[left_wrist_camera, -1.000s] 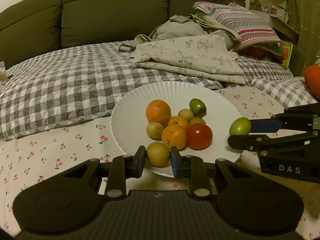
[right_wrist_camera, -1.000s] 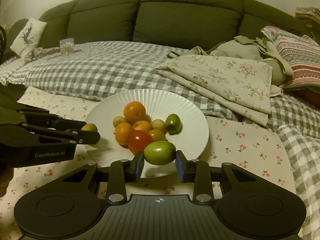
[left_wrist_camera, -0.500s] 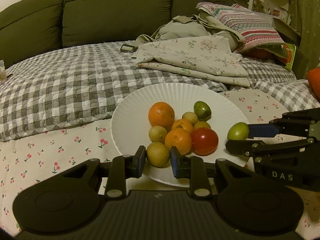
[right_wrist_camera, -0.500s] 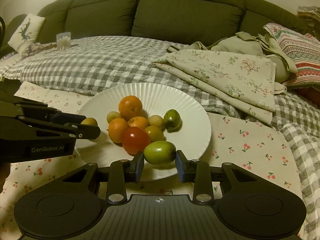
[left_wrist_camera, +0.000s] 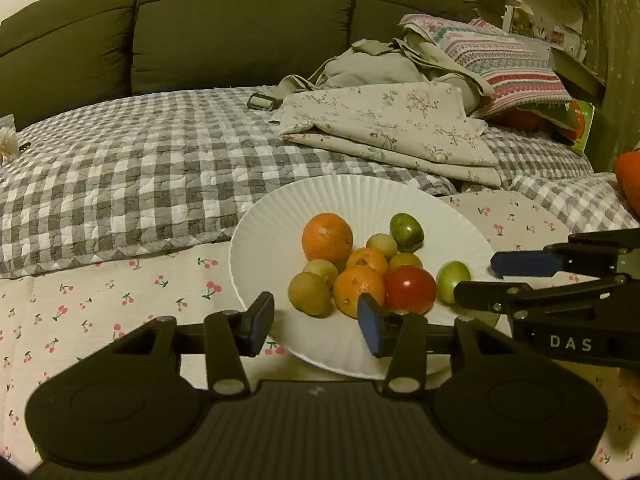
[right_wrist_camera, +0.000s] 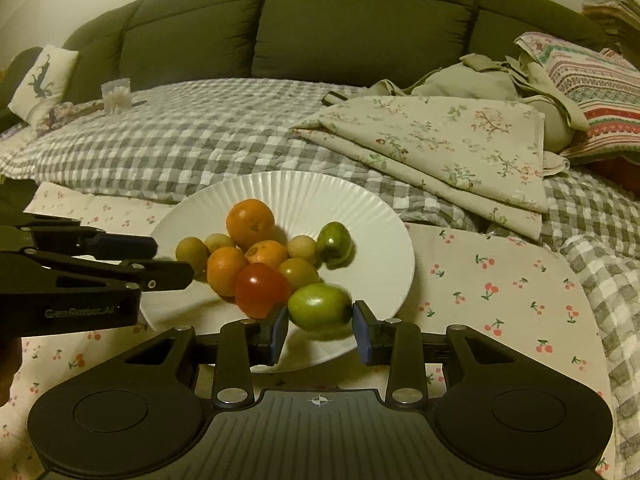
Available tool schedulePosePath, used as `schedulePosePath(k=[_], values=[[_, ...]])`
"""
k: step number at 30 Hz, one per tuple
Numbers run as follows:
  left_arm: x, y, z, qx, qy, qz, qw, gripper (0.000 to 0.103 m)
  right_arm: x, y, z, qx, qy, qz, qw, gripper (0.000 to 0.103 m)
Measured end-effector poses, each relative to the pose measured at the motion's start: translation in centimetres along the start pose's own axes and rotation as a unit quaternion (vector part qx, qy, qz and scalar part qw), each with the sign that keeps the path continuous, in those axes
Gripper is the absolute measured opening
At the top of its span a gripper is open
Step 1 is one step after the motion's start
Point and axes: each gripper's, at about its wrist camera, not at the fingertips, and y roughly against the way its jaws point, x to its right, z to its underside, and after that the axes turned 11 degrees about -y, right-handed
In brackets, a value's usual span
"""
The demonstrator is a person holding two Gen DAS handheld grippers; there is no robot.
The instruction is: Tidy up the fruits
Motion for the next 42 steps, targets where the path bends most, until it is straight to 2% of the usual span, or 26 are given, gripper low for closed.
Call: schedulePosePath(k=[2, 11, 15, 24, 28, 33, 35, 38, 42], values=[[0.0, 0.1, 0.0, 0.000, 0.000, 0.001, 1.0000, 0.046, 0.0, 0.2, -0.1, 0.003, 0.001, 0.000, 1.000, 0.045], [-0.4, 1.6, -0.2, -0.003, 0.026, 0.003, 0.9997, 0.046, 0.4, 1.3, -1.1, 0.014, -0.016, 0.005, 1.000, 0.045], [-0.2, 2.6, -0.3, -0.009, 0.039, 0.001, 0.9992, 0.046, 0.1, 1.9, -1.4, 0.010, -0.024, -0.006, 1.000, 0.045], [0.2, 5.5, 0.1, -0.026, 0.059, -0.026, 0.9976, 0.049, -1.9, 4.5, -1.1, 0.004, -0.025, -0.029, 0.999, 0.045], [0.1, 7.5, 0.4, -0.023, 0.070, -0.035, 0.9966, 0.054, -1.6, 6.4, -0.7, 0.000, -0.036, -0.022, 0.999, 0.045], [0.3, 10.5, 1.0, -0.022, 0.075, -0.050, 0.9956, 0.060, -1.1, 9.2, -0.6, 0.000, -0.065, -0.036, 0.997, 0.045], [0.2, 11.7, 1.3, -0.020, 0.085, -0.052, 0.9949, 0.064, -1.2, 10.4, -0.4, -0.001, -0.073, -0.049, 0.996, 0.053], [0.6, 13.4, 2.0, -0.019, 0.095, -0.061, 0.9934, 0.073, -1.5, 12.1, 0.0, -0.001, -0.073, -0.063, 0.995, 0.060], [1.5, 14.8, 3.0, -0.024, 0.110, -0.068, 0.9912, 0.076, -1.7, 14.2, 1.3, -0.004, -0.094, -0.066, 0.993, 0.064]])
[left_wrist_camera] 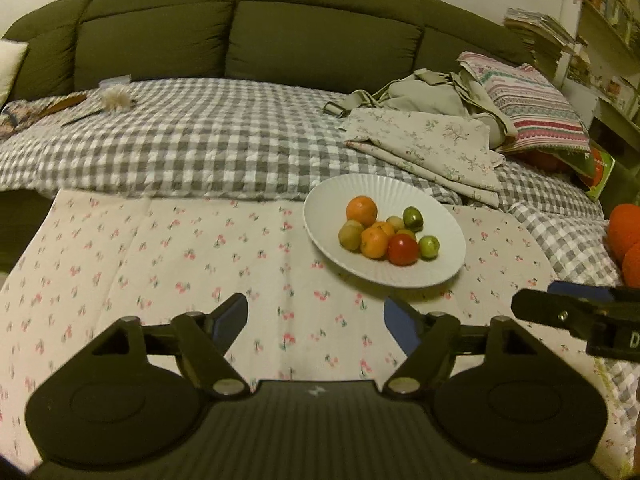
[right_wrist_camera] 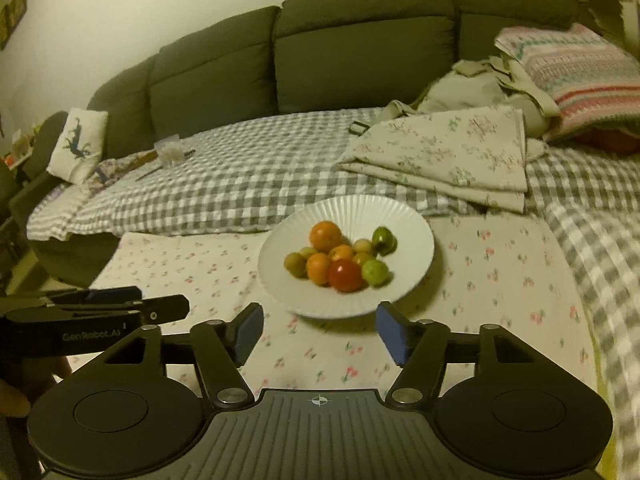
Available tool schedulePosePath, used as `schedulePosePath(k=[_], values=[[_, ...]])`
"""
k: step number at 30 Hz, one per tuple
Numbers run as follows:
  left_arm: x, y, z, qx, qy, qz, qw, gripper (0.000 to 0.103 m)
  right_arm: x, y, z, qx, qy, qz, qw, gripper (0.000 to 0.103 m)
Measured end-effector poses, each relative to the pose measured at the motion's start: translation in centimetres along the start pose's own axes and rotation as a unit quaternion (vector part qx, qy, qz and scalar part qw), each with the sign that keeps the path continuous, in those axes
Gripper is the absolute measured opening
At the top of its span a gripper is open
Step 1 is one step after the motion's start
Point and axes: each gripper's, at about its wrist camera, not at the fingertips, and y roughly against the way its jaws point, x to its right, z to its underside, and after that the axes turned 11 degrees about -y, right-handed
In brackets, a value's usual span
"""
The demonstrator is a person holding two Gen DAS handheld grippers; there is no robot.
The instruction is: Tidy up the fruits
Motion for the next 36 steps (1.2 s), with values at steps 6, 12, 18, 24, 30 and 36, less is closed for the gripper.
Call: schedulePosePath(k=[6, 12, 18, 24, 30, 36], values=[[1.3, 2.2, 1.3, 0.008, -0.020, -0.021, 0.9996, 0.095, -0.8, 2.9, 1.8, 0.015, 0.001, 0.010, 1.000, 0.075], [1.3, 2.8, 2.1, -0.001, -0.012, -0.028, 0.9995, 0.101, -1.5, 4.6, 2.7, 0.033, -0.011, 0.012, 0.999, 0.101], [1.5, 3.5, 1.8, 0.012, -0.020, -0.044, 0.9987, 0.102, -2.2, 5.0, 3.2, 0.034, -0.012, 0.006, 0.999, 0.103], [1.6, 3.8, 1.7, 0.012, -0.026, -0.045, 0.9986, 0.102, -2.5, 5.1, 3.5, 0.035, -0.009, 0.014, 0.999, 0.103], [1.7, 4.0, 1.7, 0.015, -0.025, -0.048, 0.9984, 0.102, -3.0, 4.9, 3.9, 0.033, -0.001, 0.019, 0.999, 0.103], [1.7, 4.0, 1.7, 0.016, -0.023, -0.049, 0.9984, 0.102, -3.2, 4.7, 4.1, 0.035, 0.009, 0.028, 0.999, 0.103]])
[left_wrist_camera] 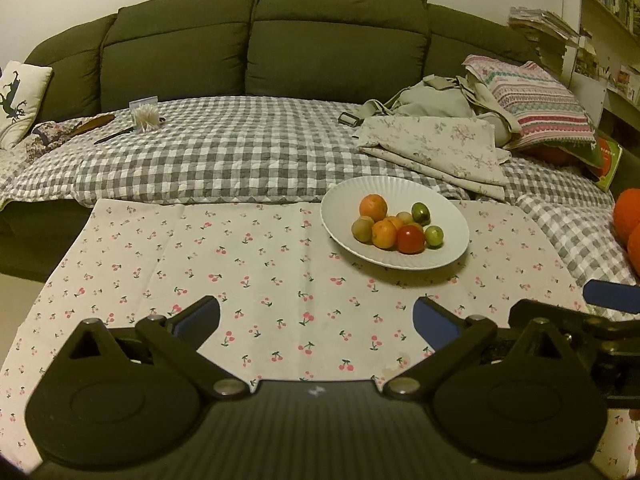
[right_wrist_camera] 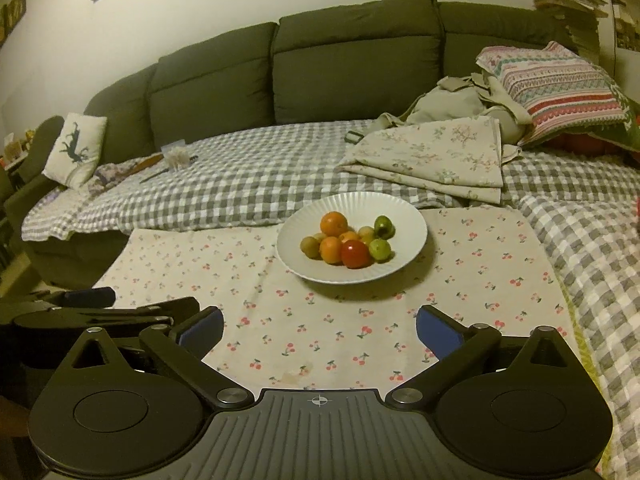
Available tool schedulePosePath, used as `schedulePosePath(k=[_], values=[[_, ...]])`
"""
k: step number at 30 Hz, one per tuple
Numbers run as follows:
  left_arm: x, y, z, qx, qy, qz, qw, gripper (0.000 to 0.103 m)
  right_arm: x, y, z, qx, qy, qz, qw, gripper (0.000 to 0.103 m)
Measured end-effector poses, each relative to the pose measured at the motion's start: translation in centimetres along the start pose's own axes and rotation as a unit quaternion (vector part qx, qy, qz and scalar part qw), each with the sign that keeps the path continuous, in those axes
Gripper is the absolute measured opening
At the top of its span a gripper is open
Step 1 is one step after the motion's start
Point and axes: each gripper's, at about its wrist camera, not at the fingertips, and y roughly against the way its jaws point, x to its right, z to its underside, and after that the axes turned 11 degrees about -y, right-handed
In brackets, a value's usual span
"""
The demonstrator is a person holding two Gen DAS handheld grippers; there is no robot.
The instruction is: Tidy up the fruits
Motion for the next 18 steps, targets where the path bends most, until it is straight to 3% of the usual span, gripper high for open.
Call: schedulePosePath(k=[18], values=[[0.06, -0.36, 0.02, 0.001, -0.011, 0.003, 0.9999, 0.102, -0.08, -0.36, 0.29, -0.005, -0.001, 0.006, 1.000, 0.103]])
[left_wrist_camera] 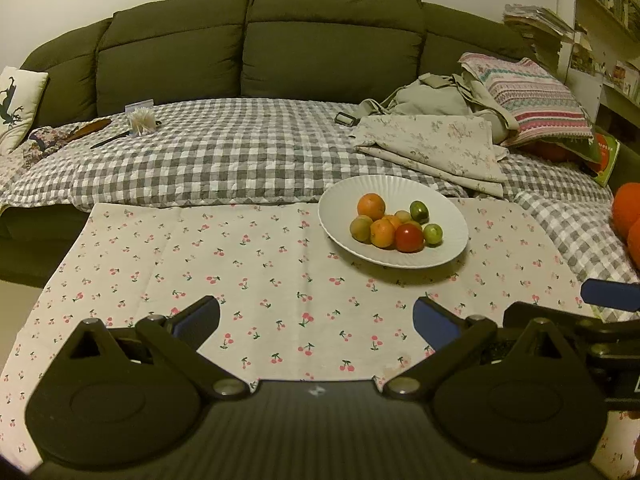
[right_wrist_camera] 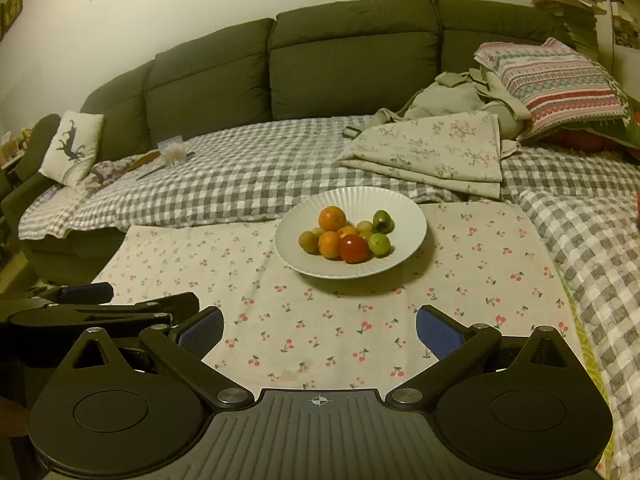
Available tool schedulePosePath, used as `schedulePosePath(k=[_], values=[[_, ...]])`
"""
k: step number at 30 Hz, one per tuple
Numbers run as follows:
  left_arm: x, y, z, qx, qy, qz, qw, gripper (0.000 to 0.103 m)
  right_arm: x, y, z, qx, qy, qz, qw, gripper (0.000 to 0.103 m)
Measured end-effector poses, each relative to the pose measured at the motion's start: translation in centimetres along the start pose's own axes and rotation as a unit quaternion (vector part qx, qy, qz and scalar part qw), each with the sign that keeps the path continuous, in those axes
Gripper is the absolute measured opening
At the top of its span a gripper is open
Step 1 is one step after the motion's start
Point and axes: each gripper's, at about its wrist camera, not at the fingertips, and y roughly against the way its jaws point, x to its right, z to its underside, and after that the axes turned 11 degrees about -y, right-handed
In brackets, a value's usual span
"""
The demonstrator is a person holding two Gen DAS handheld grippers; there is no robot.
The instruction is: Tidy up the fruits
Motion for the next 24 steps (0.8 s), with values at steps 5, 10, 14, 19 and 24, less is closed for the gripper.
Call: schedulePosePath(k=[5, 10, 14, 19, 24], values=[[0.20, -0.04, 0.05, 0.000, -0.006, 0.001, 1.0000, 0.102, -0.03, -0.04, 0.06, 0.000, -0.001, 0.001, 1.000, 0.103], [0.25, -0.06, 0.02, 0.000, -0.008, 0.000, 1.0000, 0.102, 0.07, -0.07, 0.03, 0.000, -0.001, 0.002, 1.000, 0.103], [0.16, -0.15, 0.09, -0.002, -0.008, 0.001, 1.0000, 0.102, 0.20, -0.29, 0.15, -0.001, 0.000, 0.004, 1.000, 0.103], [0.16, -0.07, 0.06, 0.002, -0.010, 0.004, 0.9999, 0.102, 0.27, -0.39, 0.21, -0.003, 0.000, 0.006, 1.000, 0.103], [0.11, -0.10, 0.06, 0.003, -0.009, 0.005, 0.9999, 0.102, 0.23, -0.41, 0.25, -0.003, -0.001, 0.009, 1.000, 0.103]])
